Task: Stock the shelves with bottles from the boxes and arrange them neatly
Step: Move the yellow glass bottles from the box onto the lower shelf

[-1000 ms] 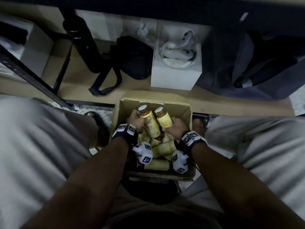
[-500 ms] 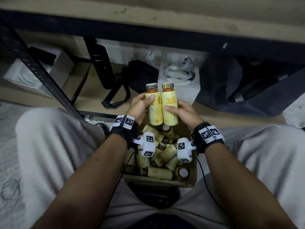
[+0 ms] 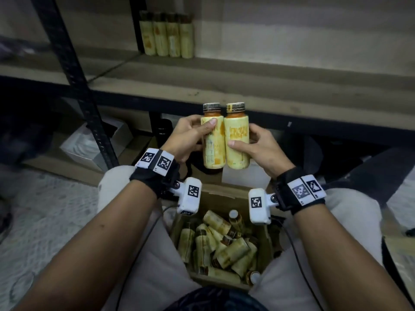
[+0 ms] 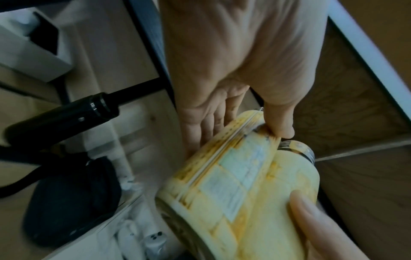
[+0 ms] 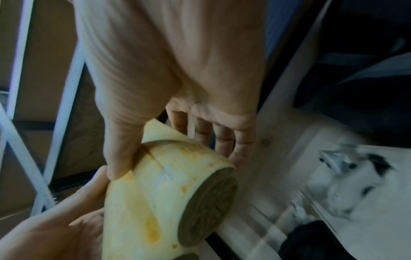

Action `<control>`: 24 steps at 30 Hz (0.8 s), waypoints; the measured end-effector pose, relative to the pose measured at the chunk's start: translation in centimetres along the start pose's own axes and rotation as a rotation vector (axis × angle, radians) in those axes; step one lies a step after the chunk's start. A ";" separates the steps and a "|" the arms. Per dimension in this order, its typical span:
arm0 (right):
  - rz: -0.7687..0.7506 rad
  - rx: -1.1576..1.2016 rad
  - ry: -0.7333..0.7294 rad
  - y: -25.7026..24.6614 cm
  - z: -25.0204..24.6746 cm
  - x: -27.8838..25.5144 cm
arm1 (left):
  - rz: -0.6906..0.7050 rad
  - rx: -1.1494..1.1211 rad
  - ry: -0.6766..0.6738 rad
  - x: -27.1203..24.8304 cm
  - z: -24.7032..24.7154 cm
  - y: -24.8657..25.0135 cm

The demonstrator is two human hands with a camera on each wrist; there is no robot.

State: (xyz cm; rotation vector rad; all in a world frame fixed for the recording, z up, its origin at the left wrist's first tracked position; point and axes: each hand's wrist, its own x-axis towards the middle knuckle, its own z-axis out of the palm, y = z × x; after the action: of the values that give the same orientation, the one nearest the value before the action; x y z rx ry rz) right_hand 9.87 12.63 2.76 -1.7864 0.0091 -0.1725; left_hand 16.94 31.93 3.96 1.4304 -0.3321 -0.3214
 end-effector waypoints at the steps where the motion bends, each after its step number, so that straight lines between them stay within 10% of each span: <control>1: -0.032 -0.013 0.010 -1.1 0.0 0.0 | 0.024 0.012 0.005 -0.2 0.1 1.1; 24: -0.091 -0.297 0.010 -16.2 -2.0 10.9 | 0.224 0.542 0.019 7.9 -1.5 18.2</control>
State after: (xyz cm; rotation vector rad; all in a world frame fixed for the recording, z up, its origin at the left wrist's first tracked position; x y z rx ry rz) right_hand 19.01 13.17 20.11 -2.0838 -0.0412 -0.2567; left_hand 25.09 32.13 22.09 1.9035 -0.5889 -0.0303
